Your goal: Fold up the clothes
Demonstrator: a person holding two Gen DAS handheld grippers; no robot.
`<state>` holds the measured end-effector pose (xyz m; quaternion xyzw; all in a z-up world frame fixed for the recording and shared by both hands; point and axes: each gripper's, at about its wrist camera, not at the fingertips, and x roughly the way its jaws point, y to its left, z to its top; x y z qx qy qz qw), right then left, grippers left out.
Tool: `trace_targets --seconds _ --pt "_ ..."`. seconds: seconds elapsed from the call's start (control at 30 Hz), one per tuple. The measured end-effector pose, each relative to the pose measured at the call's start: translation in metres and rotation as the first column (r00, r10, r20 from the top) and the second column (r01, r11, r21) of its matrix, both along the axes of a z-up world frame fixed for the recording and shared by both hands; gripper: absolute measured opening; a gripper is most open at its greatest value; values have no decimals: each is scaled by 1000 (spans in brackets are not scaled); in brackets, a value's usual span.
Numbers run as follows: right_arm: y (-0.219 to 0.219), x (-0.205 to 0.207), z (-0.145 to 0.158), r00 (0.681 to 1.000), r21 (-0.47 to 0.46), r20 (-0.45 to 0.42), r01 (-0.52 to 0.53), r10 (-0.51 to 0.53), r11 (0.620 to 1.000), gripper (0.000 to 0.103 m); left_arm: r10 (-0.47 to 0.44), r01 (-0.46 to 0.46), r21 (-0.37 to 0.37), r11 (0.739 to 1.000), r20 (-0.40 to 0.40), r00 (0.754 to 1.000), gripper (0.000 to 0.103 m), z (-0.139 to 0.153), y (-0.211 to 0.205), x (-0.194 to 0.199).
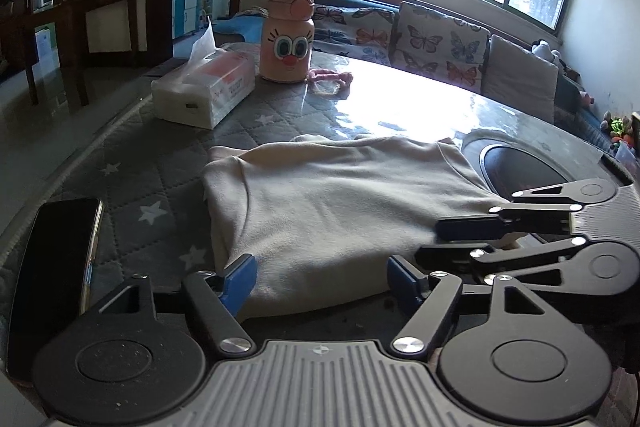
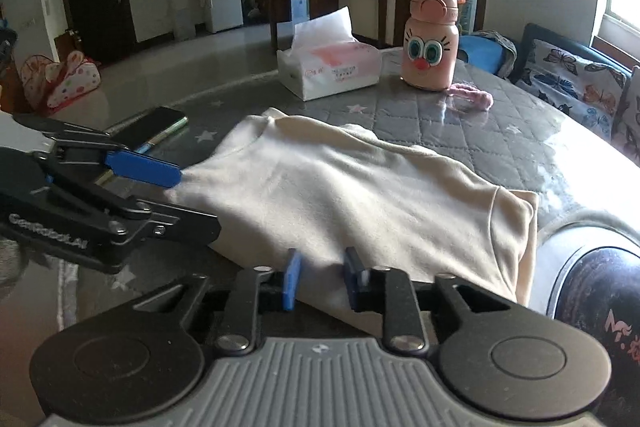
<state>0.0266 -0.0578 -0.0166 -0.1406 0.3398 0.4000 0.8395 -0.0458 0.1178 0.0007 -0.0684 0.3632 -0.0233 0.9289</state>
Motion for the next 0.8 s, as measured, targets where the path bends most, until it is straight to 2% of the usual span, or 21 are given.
trace_targets --seconds 0.13,0.3,0.47,0.57,0.8 --pt "-9 -2 7 1000 6 -3 0 0 1000 37 1 -1 0 1000 -5 1000 83 -1 -4 2" --pt "-20 -3 7 1000 2 -24 5 -4 1000 53 5 -4 21 1000 -9 1000 91 -1 -10 2" --pt "-29 -6 6 999 14 -34 28 -27 1000 55 26 -26 47 999 -11 1000 96 -1 -15 1" --pt "-33 -8 6 998 6 -36 44 -43 999 66 38 -37 60 998 -12 999 98 -1 -17 0" --pt "-42 -13 3 996 -4 -44 72 -72 997 76 73 -71 87 994 -18 997 103 -2 -20 -3"
